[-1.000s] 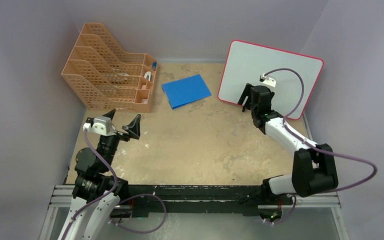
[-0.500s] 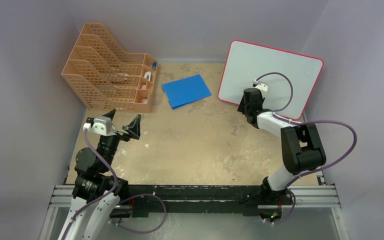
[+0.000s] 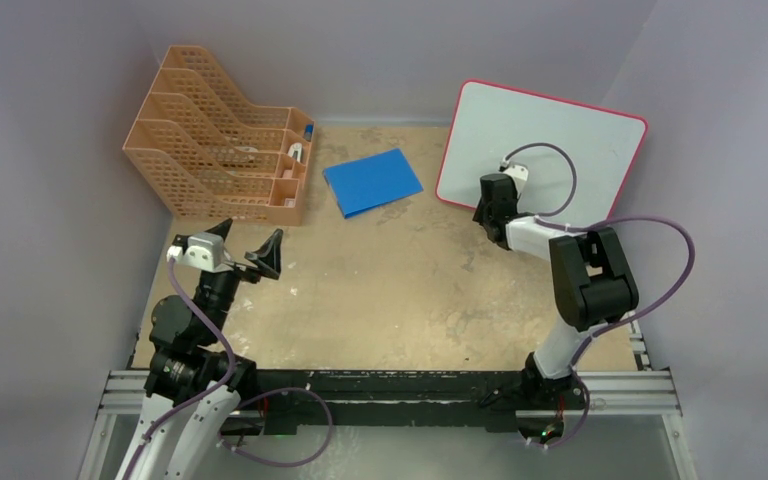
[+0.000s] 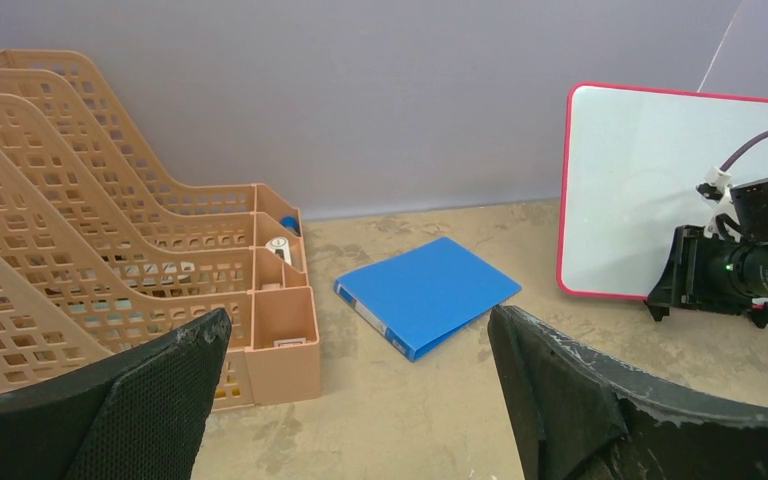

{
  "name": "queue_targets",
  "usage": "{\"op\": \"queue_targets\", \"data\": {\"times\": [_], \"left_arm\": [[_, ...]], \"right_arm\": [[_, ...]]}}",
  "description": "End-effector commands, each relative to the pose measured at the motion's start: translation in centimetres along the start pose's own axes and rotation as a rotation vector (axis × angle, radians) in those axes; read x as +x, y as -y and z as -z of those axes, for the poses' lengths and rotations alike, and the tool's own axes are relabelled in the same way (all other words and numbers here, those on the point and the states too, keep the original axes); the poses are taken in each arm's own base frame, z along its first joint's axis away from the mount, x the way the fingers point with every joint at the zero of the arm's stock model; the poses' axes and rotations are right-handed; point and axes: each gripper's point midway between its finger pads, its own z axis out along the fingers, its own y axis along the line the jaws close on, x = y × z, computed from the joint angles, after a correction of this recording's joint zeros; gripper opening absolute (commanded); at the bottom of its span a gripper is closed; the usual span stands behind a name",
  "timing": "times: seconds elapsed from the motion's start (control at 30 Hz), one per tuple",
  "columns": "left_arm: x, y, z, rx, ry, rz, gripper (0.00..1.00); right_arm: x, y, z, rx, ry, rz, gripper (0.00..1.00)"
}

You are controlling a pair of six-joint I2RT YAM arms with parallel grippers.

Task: Write a sentence on the whiteboard
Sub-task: Move the whiteboard to the center of the board.

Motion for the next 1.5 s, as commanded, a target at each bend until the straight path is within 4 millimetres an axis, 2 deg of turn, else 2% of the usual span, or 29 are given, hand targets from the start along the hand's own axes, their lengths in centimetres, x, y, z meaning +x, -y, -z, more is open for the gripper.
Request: {"op": "queue_targets", "data": {"times": [0.0, 0.1, 0.33, 0.53, 0.63, 0.8, 1.07, 1.47], "left_arm": [[-2.1, 0.4, -0.3, 0.017, 0.081, 0.010, 0.99], [-2.1, 0.4, -0.4, 0.018, 0.081, 0.009, 0.99], [-2.0, 0.4, -0.4, 0.019, 0.077, 0.008, 0.99], [-2.1, 0.4, -0.4, 0.021, 0.079, 0.008, 0.99], [-2.1, 0.4, -0.4, 0.022, 0.079, 0.008, 0.99], [-2.1, 0.4, -0.4, 0.022, 0.079, 0.005, 0.99], [-1.9, 0.4, -0.5, 0.023, 0.074, 0.002, 0.98], [-2.1, 0.2, -0.4, 0.010, 0.074, -0.002, 0.97]], "right_arm": [[-2.7, -0.9, -0.3, 0.015, 0.069, -0.035, 0.40], [-2.7, -1.0, -0.5, 0.020, 0.064, -0.032, 0.37], [-2.4, -1.0, -0.7, 0.022, 0.051, -0.026, 0.16], [-2.2, -1.1, 0.0, 0.009, 0.054, 0.001, 0.01], [-2.2, -1.8, 0.8, -0.018, 0.058, 0.029, 0.00], [-1.5, -4.2, 2.3, -0.121, 0.045, 0.085, 0.00], [1.4, -8.5, 5.3, -0.266, 0.007, 0.180, 0.00], [6.3, -16.4, 12.6, -0.518, -0.017, 0.250, 0.00]]}}
